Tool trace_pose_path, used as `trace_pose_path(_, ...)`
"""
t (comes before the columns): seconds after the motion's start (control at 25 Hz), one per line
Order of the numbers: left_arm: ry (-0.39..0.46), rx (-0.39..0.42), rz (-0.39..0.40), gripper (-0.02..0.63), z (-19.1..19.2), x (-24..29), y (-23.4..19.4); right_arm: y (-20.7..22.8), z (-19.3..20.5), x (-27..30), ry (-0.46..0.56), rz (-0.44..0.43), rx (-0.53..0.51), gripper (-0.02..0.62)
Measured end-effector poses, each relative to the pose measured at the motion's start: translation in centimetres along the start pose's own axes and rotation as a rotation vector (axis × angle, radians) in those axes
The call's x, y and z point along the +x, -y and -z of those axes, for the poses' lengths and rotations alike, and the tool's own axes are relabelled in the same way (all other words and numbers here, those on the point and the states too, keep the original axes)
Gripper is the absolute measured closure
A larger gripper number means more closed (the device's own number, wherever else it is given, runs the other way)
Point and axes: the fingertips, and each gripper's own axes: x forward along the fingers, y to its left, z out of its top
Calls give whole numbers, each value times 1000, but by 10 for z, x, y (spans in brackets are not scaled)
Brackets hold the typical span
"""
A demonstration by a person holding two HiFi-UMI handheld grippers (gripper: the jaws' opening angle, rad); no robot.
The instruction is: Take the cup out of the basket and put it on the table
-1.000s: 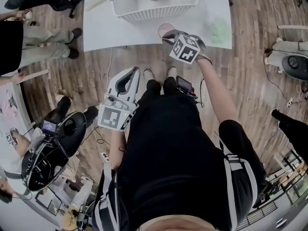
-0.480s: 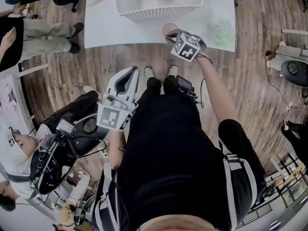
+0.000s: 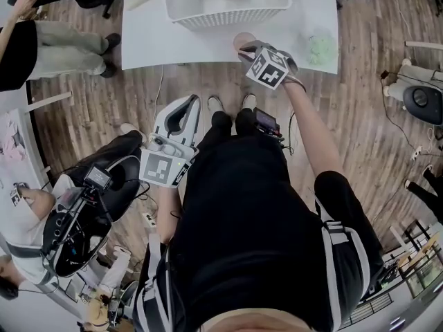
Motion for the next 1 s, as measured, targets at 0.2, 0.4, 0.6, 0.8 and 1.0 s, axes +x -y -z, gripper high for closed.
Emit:
trace_pose_path(0.2, 6, 9, 10, 584, -2, 2, 3, 3, -2, -8, 16, 20, -1, 558)
trace_pose_path(0.4, 12, 14, 17, 584, -4, -2, 6, 7, -16, -29, 62, 74, 11, 560)
trace_pose_path(0.6, 26, 22, 22, 584, -8, -7, 7, 1, -41, -61, 134, 138, 19, 560)
trace_pose_path(0.8, 41, 26, 34, 584, -12, -7, -13, -7, -78, -79, 218, 177, 32, 560)
trace_pose_path(1.0, 56, 41, 64, 583, -26, -7, -28, -20, -122, -108, 309, 217, 38, 565)
